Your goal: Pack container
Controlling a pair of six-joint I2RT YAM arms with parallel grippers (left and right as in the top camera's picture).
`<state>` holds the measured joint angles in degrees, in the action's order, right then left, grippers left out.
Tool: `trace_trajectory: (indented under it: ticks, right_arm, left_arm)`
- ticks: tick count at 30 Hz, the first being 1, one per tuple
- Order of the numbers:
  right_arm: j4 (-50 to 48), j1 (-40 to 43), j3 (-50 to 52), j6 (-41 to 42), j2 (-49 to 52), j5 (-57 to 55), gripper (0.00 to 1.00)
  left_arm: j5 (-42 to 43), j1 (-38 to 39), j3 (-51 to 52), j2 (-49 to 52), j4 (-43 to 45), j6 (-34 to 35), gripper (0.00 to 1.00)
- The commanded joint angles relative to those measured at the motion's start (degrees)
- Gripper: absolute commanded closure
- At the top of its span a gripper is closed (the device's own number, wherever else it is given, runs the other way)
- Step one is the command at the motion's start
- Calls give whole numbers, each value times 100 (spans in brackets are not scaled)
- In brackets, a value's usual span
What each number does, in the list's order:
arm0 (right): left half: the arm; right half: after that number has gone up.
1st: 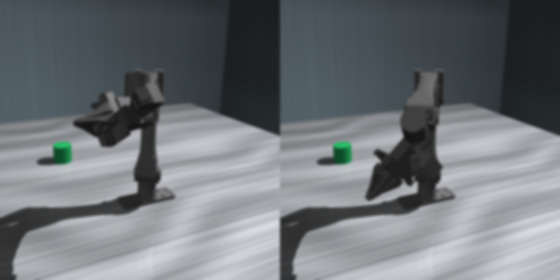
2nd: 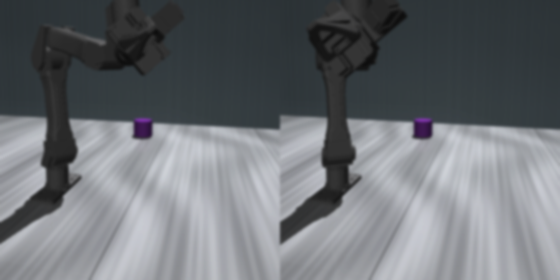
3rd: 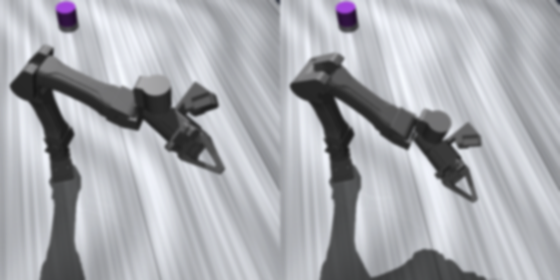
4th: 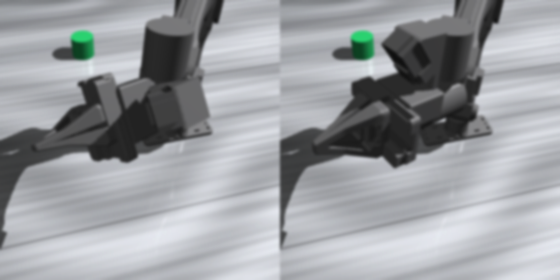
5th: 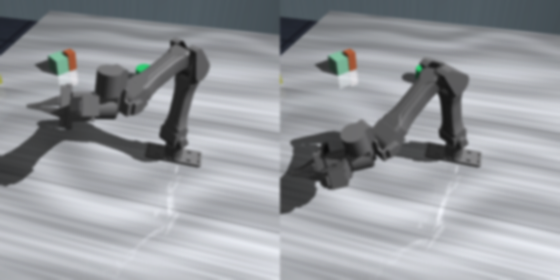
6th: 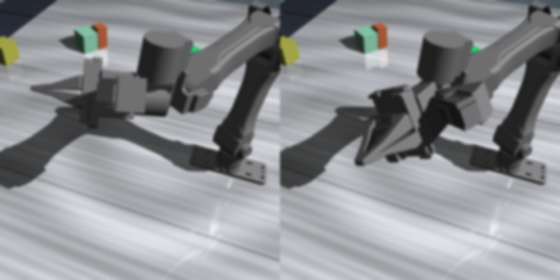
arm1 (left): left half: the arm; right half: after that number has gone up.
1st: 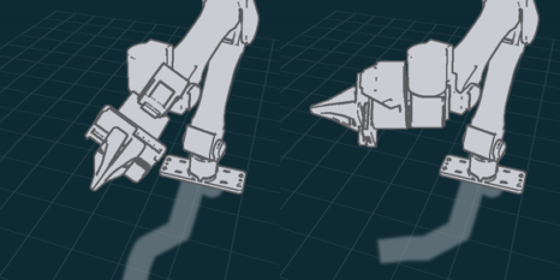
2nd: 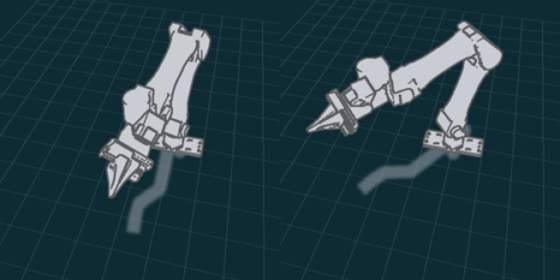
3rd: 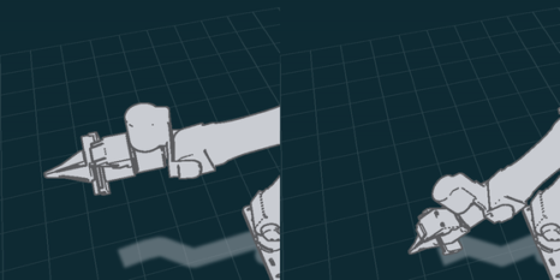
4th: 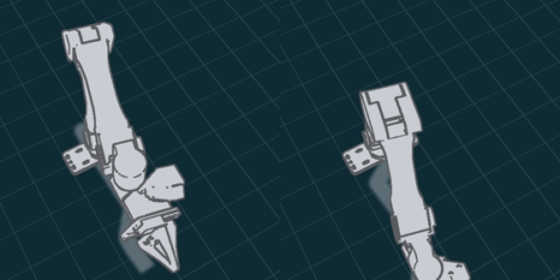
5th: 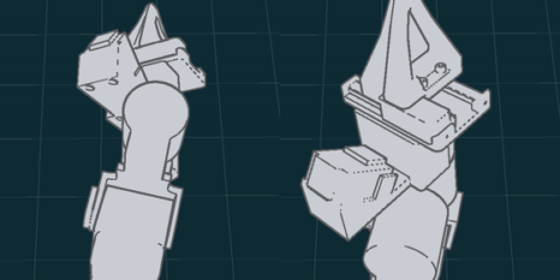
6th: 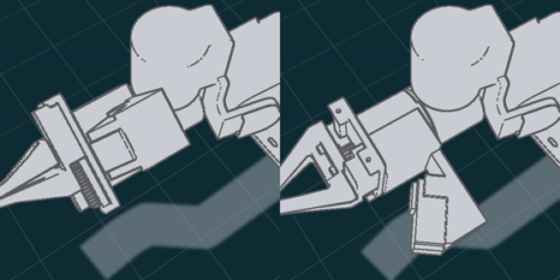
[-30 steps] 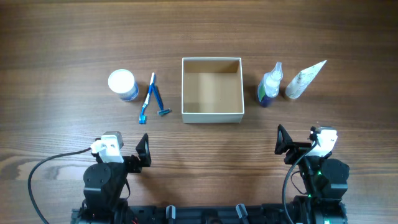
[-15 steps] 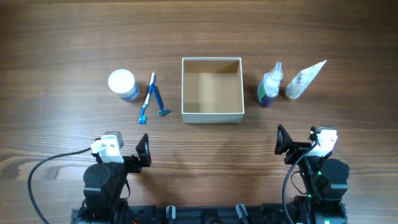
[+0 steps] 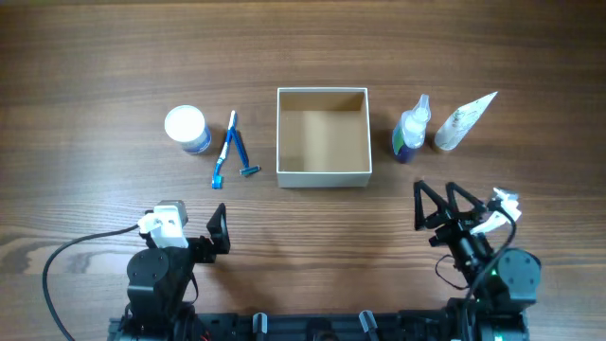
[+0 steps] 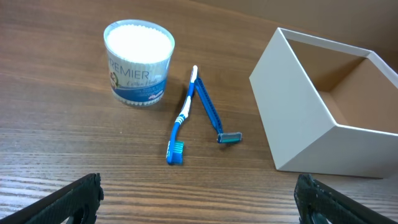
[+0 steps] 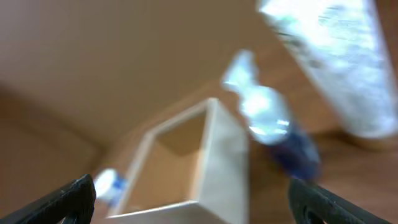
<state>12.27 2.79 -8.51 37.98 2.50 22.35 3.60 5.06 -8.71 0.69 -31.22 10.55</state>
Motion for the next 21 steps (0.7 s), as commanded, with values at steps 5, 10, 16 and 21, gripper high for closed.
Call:
trace_trajectory:
  ticks: [5,10,16,21]
  right_arm:
    - [275,-26,-2041,-269,1510,1360,0]
    - [2634,-26,-4863,-1676,4072,1040,0]
    - [5239,-37,-7807,-2614,6472,-763,0]
    - [5569,-37,-7997,-2761,6964,-640,0]
  left_arm:
    - [90,-46,24,-52,22,-96,0]
    - [90,-46,24,-52,22,-96,0]
    - [90,-46,24,-52,22,-96,0]
    - [90,-46,24,-52,22,-96,0]
